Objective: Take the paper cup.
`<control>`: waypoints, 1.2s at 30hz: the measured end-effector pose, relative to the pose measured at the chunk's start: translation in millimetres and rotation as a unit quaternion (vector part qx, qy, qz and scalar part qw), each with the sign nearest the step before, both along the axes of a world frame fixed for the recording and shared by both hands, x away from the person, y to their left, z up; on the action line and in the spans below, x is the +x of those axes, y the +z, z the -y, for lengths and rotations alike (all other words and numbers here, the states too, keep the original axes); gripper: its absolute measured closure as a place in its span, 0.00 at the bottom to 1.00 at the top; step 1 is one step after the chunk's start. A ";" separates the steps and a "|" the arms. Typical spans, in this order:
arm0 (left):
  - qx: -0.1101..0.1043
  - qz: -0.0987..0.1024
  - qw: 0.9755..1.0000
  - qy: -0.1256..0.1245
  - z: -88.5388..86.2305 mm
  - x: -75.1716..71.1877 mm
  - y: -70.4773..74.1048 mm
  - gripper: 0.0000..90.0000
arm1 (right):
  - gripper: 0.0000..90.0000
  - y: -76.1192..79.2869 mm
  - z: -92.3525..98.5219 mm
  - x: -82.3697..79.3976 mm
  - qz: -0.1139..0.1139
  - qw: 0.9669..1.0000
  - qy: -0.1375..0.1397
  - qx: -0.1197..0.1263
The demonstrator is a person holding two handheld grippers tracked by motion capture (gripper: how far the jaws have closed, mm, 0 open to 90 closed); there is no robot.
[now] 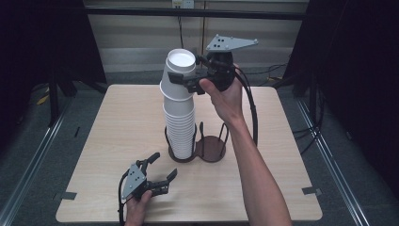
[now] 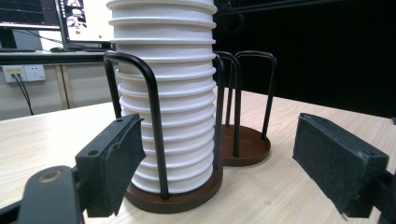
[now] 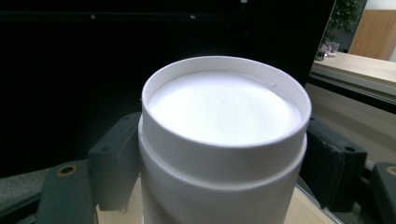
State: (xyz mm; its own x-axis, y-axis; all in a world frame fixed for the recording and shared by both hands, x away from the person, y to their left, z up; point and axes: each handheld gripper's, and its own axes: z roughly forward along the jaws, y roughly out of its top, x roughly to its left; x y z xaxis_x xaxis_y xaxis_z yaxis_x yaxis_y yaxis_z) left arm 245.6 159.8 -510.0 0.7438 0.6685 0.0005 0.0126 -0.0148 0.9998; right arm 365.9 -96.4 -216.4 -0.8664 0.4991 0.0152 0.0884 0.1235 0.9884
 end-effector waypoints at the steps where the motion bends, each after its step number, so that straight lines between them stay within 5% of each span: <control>1: 0.001 0.001 1.000 0.000 -0.1 0.1 0.0 0.18 | 0.24 1.1 1.5 -0.1 -0.001 1.000 0.005 0.008; 22: 0.001 0.001 1.000 0.000 -0.1 0.1 0.1 0.18 | 0.25 12.5 17.2 -11.3 0.019 0.997 0.014 0.078; 36: -0.006 -0.004 1.000 0.001 0.8 -0.5 -0.3 0.18 | 0.24 19.8 39.7 -18.8 0.025 0.995 0.007 0.094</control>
State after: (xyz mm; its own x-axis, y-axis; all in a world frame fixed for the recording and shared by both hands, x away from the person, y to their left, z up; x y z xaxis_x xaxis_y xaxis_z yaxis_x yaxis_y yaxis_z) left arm 245.1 159.1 -510.3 0.7429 0.6693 -0.0139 0.0217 -0.0033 0.9998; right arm 347.1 -136.1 -196.6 -0.8751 0.4795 0.0648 0.0388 -0.0639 0.9972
